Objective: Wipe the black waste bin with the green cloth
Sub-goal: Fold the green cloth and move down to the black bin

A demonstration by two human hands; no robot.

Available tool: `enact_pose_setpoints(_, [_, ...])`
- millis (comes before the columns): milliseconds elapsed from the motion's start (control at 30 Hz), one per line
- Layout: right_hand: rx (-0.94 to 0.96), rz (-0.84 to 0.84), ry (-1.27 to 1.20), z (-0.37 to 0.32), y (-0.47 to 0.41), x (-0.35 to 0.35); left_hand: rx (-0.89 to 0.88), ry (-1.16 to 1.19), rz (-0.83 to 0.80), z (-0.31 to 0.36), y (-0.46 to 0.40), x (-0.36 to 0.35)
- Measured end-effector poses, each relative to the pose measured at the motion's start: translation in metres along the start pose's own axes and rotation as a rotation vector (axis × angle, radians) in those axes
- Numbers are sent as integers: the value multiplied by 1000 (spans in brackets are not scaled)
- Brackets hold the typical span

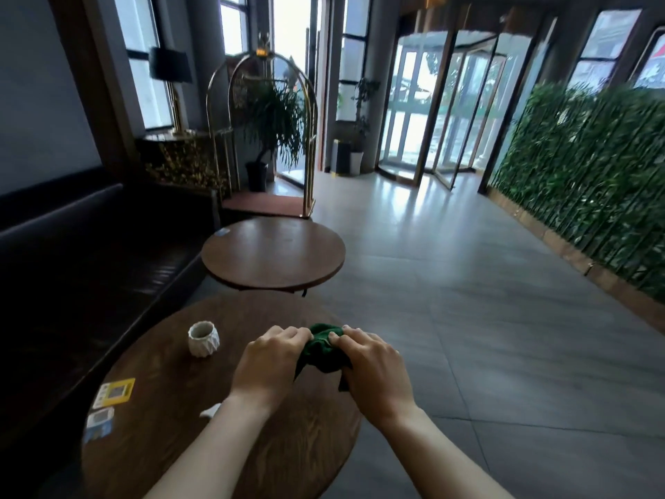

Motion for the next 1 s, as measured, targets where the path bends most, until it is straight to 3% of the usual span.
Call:
enact_pose_setpoints(433, [112,150,-11,-5,54,150,-10,-109,163,101,25,138])
enact_pose_setpoints(667, [143,180,-44,5,105,193,29,-180,200,165,68,178])
enact_pose_setpoints(1000, [174,231,-67,-2,154,223,31,-218,212,197,108,202])
Point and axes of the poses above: each hand's wrist, its own y-axis away from the middle knuckle, its own x-axis out of the back of the hand, z = x × y, the point moved 7 cm from there along -y, towards the middle knuckle, and after that the axes turned 1 degree about -y, right-handed, at the moved point
